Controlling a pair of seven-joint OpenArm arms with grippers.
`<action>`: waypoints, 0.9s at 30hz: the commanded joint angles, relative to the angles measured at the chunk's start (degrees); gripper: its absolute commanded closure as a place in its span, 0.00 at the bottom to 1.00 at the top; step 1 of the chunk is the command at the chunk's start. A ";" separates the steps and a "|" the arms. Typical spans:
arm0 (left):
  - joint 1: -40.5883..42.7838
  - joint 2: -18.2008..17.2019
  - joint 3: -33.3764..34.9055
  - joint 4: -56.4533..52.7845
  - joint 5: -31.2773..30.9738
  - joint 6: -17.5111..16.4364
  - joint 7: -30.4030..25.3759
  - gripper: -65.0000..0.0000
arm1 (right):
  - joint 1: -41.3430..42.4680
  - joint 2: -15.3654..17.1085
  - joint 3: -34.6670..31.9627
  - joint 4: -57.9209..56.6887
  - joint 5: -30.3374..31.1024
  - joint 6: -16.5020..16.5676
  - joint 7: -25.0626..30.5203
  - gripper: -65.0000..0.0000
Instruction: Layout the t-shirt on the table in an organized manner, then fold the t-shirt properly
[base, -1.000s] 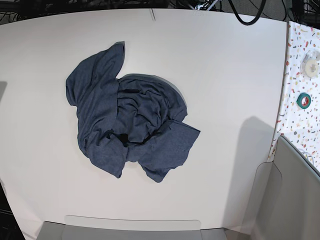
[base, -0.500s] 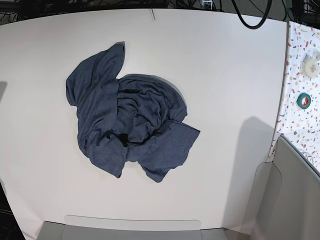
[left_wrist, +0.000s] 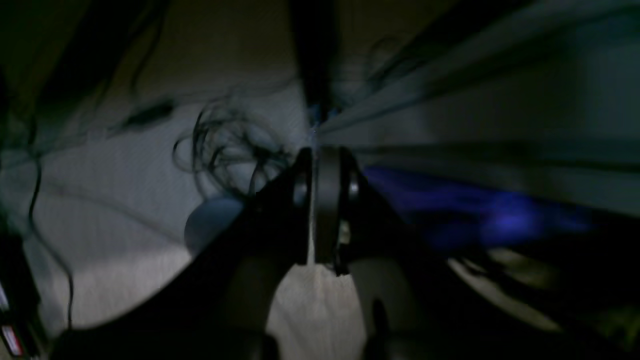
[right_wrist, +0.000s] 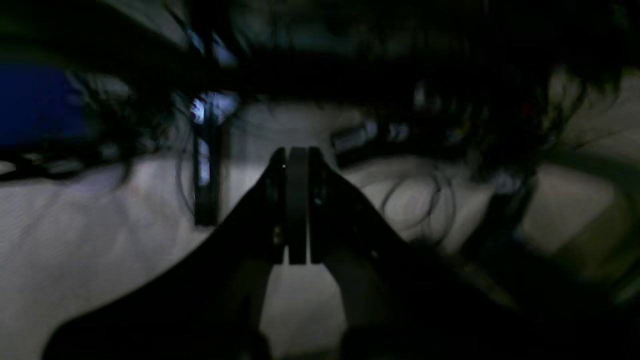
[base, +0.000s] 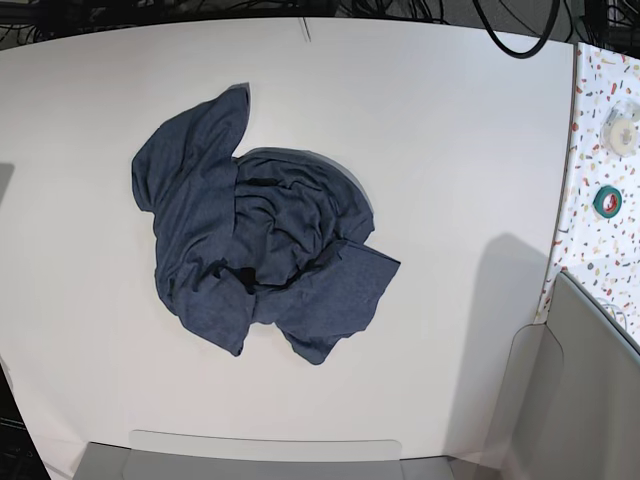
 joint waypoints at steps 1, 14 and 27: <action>2.36 -0.99 0.95 2.50 0.10 0.01 -0.97 1.00 | -3.21 0.40 0.67 2.41 0.20 -0.06 0.40 1.00; 9.57 -7.76 2.71 21.49 0.10 0.19 -0.88 1.00 | -10.16 0.57 16.14 21.40 0.20 -0.06 0.32 1.00; -0.72 -7.49 2.97 27.29 0.19 0.19 4.04 1.00 | 4.09 0.75 23.53 27.20 0.47 0.47 -4.70 1.00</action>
